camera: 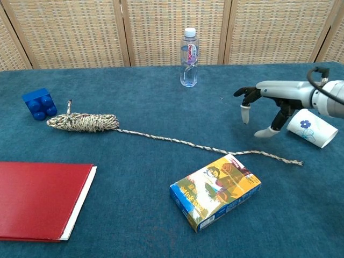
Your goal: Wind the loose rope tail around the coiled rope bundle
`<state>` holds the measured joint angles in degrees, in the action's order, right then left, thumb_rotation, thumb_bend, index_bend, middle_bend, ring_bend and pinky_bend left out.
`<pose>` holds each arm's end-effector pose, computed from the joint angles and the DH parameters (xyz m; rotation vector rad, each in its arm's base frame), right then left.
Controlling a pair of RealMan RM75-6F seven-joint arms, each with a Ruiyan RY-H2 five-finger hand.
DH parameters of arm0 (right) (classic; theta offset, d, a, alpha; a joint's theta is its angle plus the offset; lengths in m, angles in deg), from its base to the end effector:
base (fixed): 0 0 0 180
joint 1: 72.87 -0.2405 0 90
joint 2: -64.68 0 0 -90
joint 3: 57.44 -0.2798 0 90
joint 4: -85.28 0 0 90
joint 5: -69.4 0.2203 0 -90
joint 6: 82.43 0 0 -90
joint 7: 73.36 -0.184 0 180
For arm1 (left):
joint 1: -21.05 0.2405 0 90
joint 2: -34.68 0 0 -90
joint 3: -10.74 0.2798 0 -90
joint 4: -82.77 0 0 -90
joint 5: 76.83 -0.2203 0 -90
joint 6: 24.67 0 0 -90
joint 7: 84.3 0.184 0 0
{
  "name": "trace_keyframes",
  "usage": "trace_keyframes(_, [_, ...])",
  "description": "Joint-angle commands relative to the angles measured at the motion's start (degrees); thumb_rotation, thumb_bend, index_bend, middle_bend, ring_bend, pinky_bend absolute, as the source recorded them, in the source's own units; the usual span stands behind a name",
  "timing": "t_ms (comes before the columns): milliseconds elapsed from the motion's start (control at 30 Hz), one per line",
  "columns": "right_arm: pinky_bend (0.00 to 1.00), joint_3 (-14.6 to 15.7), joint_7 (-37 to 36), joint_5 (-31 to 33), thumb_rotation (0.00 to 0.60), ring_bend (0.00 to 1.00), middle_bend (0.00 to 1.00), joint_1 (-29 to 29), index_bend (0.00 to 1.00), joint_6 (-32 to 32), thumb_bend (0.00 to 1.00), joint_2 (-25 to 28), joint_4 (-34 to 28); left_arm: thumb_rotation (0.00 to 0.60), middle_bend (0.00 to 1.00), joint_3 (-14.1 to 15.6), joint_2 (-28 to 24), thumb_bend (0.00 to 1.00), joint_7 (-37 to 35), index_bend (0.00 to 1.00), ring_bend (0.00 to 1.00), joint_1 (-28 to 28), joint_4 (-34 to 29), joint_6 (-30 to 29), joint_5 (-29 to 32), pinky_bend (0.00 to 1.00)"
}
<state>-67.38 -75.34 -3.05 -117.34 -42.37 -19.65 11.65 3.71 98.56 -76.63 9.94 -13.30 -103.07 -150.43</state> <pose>-0.1987 -0.4323 -0.0288 1.9513 -1.1052 0.8377 -0.3308 0.2724 0.1602 -1.3274 -0.9286 -0.8183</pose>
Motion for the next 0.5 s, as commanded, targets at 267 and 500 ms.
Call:
trace_keyframes(267, [0.00, 0.8, 8.8, 6.8, 0.600, 0.00, 0.00, -1.7, 0.49, -0.7, 0.27, -5.9, 3.3, 0.600, 0.00, -0.1, 0.2, 0.00, -0.1, 0.00, 0.00, -0.3, 0.5, 0.8, 0.4, 0.00])
trace_keyframes(500, [0.00, 1.8, 10.1, 7.8, 0.600, 0.00, 0.00, -1.6, 0.50, -1.1, 0.27, -6.4, 3.4, 0.600, 0.00, 0.0, 0.2, 0.00, 0.0, 0.00, 0.00, -0.4, 0.7, 1.0, 0.6, 0.00])
